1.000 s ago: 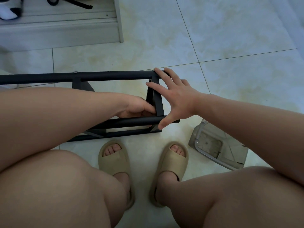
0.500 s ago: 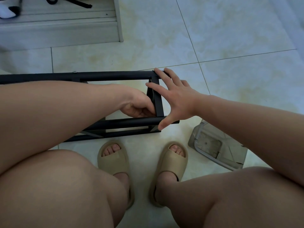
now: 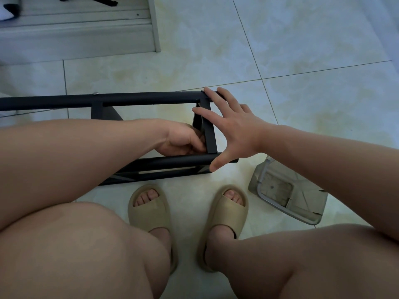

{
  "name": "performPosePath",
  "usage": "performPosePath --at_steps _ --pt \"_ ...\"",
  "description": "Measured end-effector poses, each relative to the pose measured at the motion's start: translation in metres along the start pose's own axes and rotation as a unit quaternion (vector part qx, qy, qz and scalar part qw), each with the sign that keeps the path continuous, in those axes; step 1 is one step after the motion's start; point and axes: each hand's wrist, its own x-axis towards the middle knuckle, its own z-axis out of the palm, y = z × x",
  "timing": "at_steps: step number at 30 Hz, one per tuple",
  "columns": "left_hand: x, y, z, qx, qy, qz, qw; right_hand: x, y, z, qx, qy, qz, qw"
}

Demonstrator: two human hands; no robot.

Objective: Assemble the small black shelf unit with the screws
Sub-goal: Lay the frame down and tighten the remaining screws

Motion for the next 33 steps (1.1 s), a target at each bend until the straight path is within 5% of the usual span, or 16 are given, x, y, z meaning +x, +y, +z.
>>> performPosePath --at_steps 14,33 --pt "-0.001 -0.011 0.008 -0.028 0.036 0.054 0.997 -0.002 -0.002 -0.001 0.006 0.002 -0.002 1.000" --pt "-0.014 0.035 0.012 0.191 0.084 -0.118 0.971 -0.001 -0.005 -0.011 -0.051 -0.040 0.035 0.997"
